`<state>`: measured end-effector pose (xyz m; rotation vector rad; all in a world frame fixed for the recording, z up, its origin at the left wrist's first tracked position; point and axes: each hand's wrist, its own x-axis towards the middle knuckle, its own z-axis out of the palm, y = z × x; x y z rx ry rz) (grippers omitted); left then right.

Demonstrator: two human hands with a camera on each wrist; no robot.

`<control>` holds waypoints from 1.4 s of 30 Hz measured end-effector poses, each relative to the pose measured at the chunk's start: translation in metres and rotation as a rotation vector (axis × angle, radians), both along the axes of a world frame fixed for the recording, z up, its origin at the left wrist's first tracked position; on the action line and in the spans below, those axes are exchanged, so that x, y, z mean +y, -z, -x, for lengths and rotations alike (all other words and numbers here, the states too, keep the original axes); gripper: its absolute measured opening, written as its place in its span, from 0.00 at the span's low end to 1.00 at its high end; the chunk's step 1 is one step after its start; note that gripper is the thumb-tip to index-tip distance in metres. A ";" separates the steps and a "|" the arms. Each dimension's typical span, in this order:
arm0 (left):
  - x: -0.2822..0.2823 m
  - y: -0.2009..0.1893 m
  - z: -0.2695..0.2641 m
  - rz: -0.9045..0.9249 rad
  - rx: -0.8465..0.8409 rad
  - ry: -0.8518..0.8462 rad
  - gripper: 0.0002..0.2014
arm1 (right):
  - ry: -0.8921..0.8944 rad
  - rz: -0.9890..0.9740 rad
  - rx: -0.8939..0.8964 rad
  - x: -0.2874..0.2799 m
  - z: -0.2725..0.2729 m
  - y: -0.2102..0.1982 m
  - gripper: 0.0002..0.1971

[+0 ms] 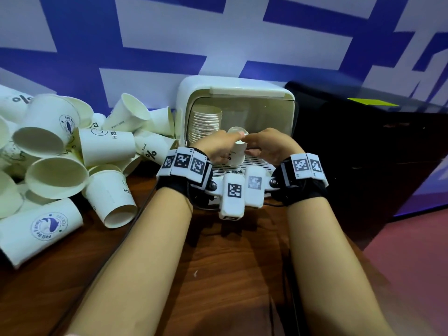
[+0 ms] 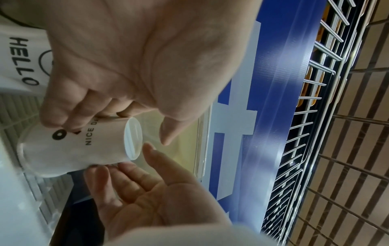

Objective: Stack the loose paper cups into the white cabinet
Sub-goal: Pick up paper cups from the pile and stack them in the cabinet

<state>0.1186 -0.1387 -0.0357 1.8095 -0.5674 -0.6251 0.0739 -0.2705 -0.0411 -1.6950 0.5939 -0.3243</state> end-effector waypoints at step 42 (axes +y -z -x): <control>0.183 -0.049 0.000 -0.657 -0.318 -0.127 0.16 | -0.516 0.350 -0.032 0.161 0.024 -0.044 0.08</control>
